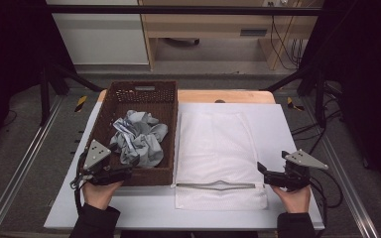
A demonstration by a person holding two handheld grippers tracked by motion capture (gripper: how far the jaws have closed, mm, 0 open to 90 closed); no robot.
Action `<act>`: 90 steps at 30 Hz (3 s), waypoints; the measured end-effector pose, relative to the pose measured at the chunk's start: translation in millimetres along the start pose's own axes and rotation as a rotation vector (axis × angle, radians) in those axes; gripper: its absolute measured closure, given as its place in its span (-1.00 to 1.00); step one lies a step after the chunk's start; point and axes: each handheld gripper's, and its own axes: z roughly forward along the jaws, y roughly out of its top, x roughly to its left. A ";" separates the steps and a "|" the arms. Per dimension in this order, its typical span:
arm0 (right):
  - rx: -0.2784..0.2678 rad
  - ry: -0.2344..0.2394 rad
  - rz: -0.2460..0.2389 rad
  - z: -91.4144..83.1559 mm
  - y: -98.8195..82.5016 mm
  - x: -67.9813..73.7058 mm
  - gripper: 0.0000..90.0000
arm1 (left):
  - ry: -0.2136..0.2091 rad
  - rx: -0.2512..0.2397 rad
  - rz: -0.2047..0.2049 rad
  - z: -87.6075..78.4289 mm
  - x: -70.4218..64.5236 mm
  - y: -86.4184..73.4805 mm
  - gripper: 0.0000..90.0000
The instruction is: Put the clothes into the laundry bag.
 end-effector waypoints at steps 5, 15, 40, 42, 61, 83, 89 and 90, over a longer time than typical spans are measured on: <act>-0.065 0.038 0.015 -7.4 2.6 0.7 -0.90 | 0.005 -0.007 -0.005 -0.9 -0.3 3.8 -0.67; -0.088 0.058 -0.001 -10.3 10.3 6.8 -0.89 | -0.005 -0.028 -0.007 2.8 3.4 21.8 -0.67; -0.066 0.068 -0.012 -7.3 10.7 14.7 -0.90 | 0.084 0.127 0.054 70.2 30.8 62.2 -0.64; -0.060 0.065 -0.012 -6.8 10.5 15.1 -0.91 | 0.091 0.171 0.041 79.4 37.5 58.1 -0.64; -0.027 0.067 -0.010 -2.7 8.3 15.0 -0.96 | 0.086 0.545 0.050 129.3 45.4 28.7 -0.64; -0.016 0.054 -0.006 -3.5 8.1 13.5 -0.96 | 0.003 0.763 -0.033 145.2 47.2 11.0 -0.03; -0.017 0.052 -0.003 -5.2 8.5 12.1 -0.96 | -0.001 0.770 -0.017 143.9 46.4 12.4 0.38; -0.017 0.052 -0.002 -5.4 8.6 12.0 -0.95 | 0.002 0.765 -0.016 143.4 46.1 12.8 0.43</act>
